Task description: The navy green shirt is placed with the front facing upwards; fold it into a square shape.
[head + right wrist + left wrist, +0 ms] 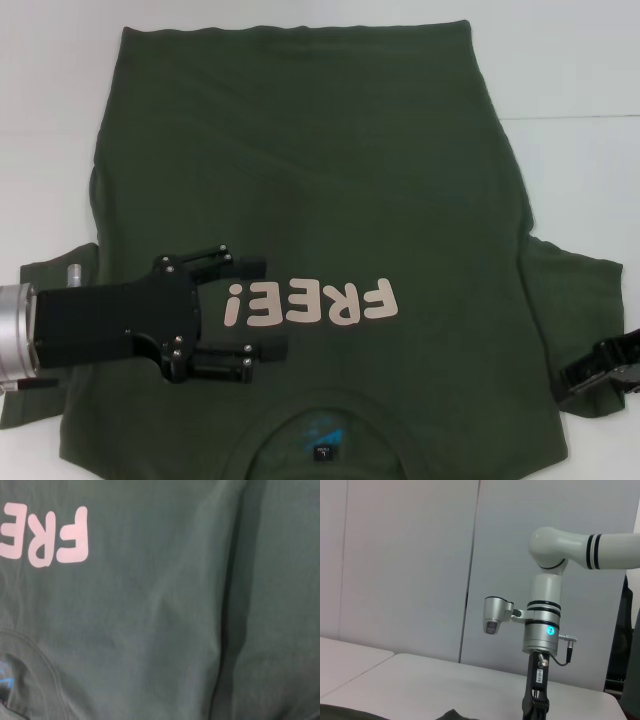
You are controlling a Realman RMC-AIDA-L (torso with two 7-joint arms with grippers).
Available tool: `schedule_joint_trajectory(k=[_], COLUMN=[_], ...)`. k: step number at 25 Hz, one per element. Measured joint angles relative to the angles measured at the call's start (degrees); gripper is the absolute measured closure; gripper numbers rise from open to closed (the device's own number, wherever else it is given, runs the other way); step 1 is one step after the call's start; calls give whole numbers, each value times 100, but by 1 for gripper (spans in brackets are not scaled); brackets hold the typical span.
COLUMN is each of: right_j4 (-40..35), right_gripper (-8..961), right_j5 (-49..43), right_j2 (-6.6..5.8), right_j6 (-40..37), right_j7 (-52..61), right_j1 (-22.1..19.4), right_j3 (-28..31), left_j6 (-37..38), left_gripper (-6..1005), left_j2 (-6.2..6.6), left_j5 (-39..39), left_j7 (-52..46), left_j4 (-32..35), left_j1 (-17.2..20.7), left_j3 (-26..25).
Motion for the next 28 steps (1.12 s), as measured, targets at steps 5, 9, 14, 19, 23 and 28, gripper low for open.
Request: schedule_joint_trajectory(k=[5,9,14,19,23,28], right_j4=[36,36,36,-16,-42,-159], right_gripper=[214,377,463,506,568,681], right_j5=[-9,-29,-38,-45,-46,-49], right_j2=[1,1,-5,26,87,101], right_j6=[1,-2,-4,-35,-29,4], right_j7=[-41,-43,-46,-142,-207,-219], right_j1=[7,8,9,-11,-12,-10], right_j3=[1,1,0,-187,-373,-441], left_j6=[-6,-10,-18,-35,-52,-80], left_gripper=[114,116,118,120,122,124], left_j2=[0,0,0,-1,-1,0], left_j5=[0,0,0,0,0,0], left_j7=[9,11,13,15,15,15], left_j4=[0,0,0,0,0,0], left_j1=[0,0,-10,-17,-17,-13], left_j3=[-12,-13,-13,-13,-20,-27])
